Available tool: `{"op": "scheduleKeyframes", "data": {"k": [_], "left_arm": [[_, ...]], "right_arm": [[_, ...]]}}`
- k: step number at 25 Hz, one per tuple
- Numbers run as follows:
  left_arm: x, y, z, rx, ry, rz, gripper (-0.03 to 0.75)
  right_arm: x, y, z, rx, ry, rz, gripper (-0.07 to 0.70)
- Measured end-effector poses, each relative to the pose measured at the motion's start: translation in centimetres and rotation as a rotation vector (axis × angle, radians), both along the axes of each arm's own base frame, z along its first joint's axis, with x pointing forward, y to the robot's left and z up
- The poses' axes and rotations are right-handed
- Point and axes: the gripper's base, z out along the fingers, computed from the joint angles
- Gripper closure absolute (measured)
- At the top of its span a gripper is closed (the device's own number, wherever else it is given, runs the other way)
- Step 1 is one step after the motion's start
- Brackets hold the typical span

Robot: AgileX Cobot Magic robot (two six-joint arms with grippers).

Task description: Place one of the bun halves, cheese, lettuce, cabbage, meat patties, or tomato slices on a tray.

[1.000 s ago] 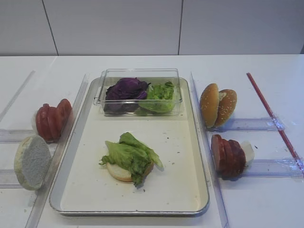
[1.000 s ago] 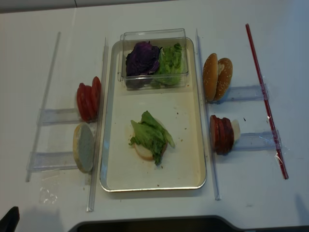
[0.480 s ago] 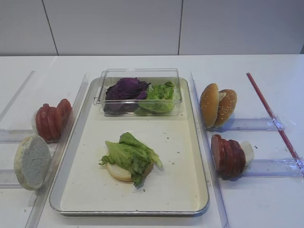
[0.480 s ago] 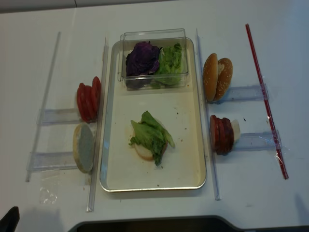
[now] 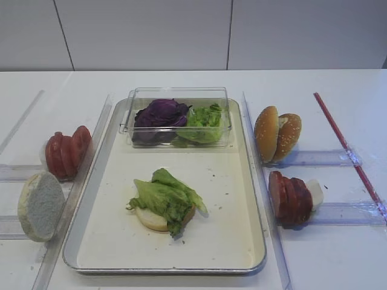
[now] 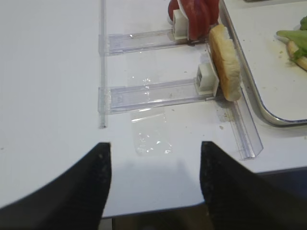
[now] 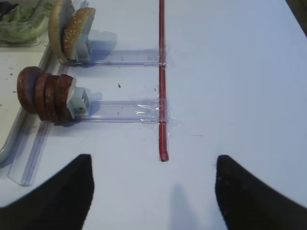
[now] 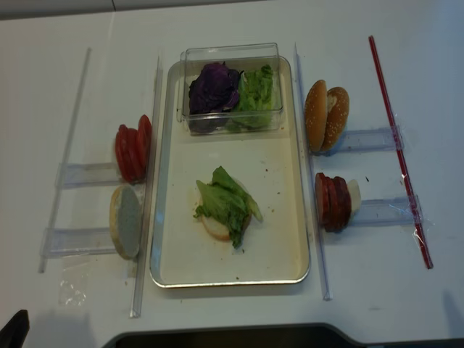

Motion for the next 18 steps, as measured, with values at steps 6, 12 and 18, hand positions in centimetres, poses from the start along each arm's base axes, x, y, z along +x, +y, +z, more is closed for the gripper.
{"op": "scheduleKeyframes", "data": {"k": [6,12,18], "left_arm": [[0.0,0.0,0.0,0.0,0.0,0.0,0.299],[0.0,0.0,0.0,0.0,0.0,0.0,0.299],[0.0,0.0,0.0,0.0,0.0,0.0,0.299]], "right_arm": [[0.0,0.0,0.0,0.0,0.0,0.0,0.069],[0.0,0.0,0.0,0.0,0.0,0.0,0.069],[0.0,0.0,0.0,0.0,0.0,0.0,0.069]]}}
